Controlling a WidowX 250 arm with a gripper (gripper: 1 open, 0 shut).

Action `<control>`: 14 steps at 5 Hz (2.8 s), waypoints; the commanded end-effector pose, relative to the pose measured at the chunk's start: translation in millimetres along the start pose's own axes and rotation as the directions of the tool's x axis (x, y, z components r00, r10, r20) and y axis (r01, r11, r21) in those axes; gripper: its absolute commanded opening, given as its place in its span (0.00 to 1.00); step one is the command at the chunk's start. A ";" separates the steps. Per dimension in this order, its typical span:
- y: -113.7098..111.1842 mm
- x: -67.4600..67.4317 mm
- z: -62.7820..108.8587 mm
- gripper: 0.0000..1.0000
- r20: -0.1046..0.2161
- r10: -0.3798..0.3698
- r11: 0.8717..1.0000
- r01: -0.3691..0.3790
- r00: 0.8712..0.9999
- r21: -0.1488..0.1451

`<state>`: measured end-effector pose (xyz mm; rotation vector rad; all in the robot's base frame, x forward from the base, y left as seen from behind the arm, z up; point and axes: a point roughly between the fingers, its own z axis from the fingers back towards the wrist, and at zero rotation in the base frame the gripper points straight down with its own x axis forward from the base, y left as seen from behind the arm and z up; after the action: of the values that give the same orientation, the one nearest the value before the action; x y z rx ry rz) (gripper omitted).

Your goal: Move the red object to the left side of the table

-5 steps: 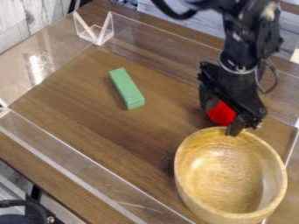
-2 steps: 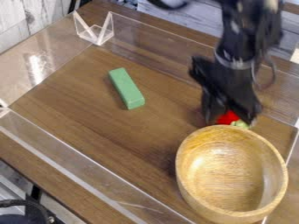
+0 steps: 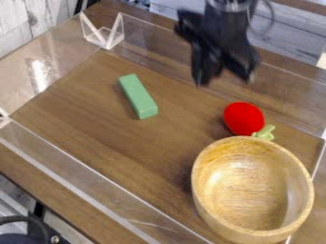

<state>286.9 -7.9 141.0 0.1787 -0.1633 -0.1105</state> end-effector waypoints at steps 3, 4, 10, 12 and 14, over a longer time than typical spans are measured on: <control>-22.7 1.0 -32.1 1.00 0.093 -0.119 0.990 0.125 0.989 -0.058; -37.9 9.9 -35.8 1.00 0.091 -0.150 0.985 0.157 0.984 -0.071; -73.1 55.7 -91.6 0.00 0.110 -0.326 0.934 0.338 0.939 -0.114; -60.9 72.6 -84.2 0.00 0.006 -0.228 0.971 0.228 0.974 -0.072; -52.3 78.0 -103.9 0.00 -0.029 -0.230 0.972 0.227 0.973 -0.064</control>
<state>368.6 -60.2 35.2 0.1340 -0.0715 -0.3570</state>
